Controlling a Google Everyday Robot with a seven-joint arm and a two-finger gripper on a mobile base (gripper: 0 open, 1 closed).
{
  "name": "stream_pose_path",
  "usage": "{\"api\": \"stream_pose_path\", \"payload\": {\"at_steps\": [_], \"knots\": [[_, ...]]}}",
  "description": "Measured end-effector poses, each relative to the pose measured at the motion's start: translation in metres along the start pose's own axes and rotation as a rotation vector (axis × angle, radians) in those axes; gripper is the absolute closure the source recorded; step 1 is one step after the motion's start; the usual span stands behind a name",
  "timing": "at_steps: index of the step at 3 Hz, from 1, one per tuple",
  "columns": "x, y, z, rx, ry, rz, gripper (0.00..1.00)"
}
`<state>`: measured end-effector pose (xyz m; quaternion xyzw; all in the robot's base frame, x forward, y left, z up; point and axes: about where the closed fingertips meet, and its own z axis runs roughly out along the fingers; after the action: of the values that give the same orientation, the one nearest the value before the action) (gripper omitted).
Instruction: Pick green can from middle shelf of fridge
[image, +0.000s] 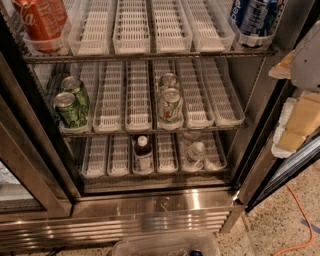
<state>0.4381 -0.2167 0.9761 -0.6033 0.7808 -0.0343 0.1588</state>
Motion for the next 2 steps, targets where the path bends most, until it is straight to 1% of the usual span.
{"api": "stream_pose_path", "payload": {"at_steps": [1,2], "knots": [[0.0,0.0,0.0,0.0,0.0,0.0,0.0],[-0.01,0.011,0.01,-0.034,0.079,-0.067,0.0]]}}
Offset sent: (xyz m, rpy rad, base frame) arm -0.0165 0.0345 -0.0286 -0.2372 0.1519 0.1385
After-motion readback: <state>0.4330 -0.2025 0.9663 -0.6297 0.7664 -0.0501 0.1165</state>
